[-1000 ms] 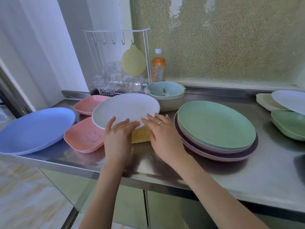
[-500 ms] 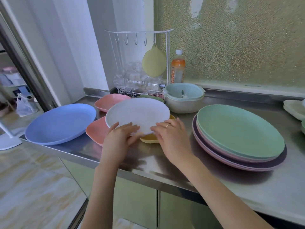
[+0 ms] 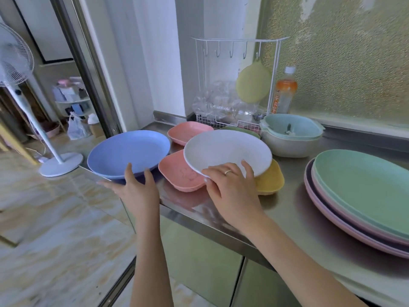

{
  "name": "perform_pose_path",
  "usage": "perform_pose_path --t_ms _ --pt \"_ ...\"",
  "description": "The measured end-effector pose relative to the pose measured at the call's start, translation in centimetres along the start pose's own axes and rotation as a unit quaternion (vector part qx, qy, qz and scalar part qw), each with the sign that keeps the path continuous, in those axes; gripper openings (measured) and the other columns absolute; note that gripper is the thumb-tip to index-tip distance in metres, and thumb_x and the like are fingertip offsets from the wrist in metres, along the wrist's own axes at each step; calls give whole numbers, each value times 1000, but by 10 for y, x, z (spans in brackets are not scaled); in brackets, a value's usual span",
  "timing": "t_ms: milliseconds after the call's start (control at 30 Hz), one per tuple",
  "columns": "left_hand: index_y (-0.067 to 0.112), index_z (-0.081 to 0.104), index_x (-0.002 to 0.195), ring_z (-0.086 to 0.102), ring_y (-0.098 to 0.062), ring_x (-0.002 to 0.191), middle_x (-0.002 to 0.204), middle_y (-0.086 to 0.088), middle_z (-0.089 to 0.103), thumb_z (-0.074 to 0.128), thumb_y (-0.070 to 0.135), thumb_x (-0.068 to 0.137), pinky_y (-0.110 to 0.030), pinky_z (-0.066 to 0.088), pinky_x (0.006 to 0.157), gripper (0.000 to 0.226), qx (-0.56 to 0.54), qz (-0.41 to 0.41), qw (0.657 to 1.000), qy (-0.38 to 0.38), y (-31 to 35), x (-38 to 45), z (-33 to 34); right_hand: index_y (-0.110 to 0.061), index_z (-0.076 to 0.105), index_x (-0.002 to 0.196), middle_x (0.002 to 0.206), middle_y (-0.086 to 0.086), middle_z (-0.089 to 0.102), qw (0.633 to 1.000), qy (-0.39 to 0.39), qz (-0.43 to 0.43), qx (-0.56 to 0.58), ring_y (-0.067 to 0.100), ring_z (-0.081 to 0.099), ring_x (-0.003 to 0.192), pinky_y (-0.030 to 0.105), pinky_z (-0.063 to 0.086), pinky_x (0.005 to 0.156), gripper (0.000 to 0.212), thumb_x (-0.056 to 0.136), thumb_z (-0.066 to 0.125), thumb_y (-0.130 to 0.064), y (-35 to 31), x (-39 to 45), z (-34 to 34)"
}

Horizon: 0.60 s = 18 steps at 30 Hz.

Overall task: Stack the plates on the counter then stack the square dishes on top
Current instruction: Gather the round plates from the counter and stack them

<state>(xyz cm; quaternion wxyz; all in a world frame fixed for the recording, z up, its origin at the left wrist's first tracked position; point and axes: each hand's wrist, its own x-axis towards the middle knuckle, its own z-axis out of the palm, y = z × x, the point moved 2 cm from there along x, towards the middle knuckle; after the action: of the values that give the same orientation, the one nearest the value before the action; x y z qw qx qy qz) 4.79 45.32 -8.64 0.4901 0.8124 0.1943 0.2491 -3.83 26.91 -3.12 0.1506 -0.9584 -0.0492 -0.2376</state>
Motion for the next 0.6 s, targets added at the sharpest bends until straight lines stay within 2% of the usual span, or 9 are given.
perform_pose_path --t_ms 100,167,233,333,433,533,600 --pt "15 55 118 12 -43 141 155 -26 -7 62 20 87 -45 27 108 32 14 33 999 -7 -7 3 -3 -32 61 109 108 -11 68 1000 -9 1 1 16 53 111 52 22 108 25 93 43 -29 3 -2 5" --pt "8 57 101 18 -41 140 156 -24 -1 60 14 88 -40 33 100 14 2 28 1000 5 -5 5 -7 -32 61 108 106 -11 68 1000 -4 -3 1 16 54 110 53 22 108 25 92 42 -30 2 -1 5" --pt "6 56 93 21 -36 141 157 -20 0 59 11 89 -30 33 88 7 -13 28 999 19 -1 5 -9 -32 61 106 104 -12 68 1000 1 -4 3 15 54 109 52 23 108 26 91 41 -30 0 0 5" --pt "6 55 94 22 -32 142 158 -18 0 57 12 90 -25 29 81 7 -31 41 997 51 1 0 -13 -32 60 105 102 -13 68 1000 11 -11 9 14 55 108 52 24 107 27 90 38 -30 -3 1 7" --pt "6 55 99 22 -30 142 158 -18 1 57 13 90 -24 29 81 11 -53 50 993 94 10 -5 -20 -31 60 105 103 -12 69 1000 18 -15 8 15 56 107 51 25 107 34 89 31 -32 -2 2 9" --pt "5 56 102 27 -26 140 158 -14 5 58 13 90 -22 29 79 15 -70 45 987 137 25 -7 -29 -30 59 111 109 -11 67 999 15 -24 19 14 54 111 48 17 112 39 89 28 -34 -2 3 11" --pt "3 57 101 29 -29 139 156 -20 11 59 10 89 -16 29 81 14 -81 87 982 145 35 -9 -33 -29 56 119 115 -9 66 999 16 -31 40 13 53 114 45 14 115 38 91 29 -32 -1 4 10"
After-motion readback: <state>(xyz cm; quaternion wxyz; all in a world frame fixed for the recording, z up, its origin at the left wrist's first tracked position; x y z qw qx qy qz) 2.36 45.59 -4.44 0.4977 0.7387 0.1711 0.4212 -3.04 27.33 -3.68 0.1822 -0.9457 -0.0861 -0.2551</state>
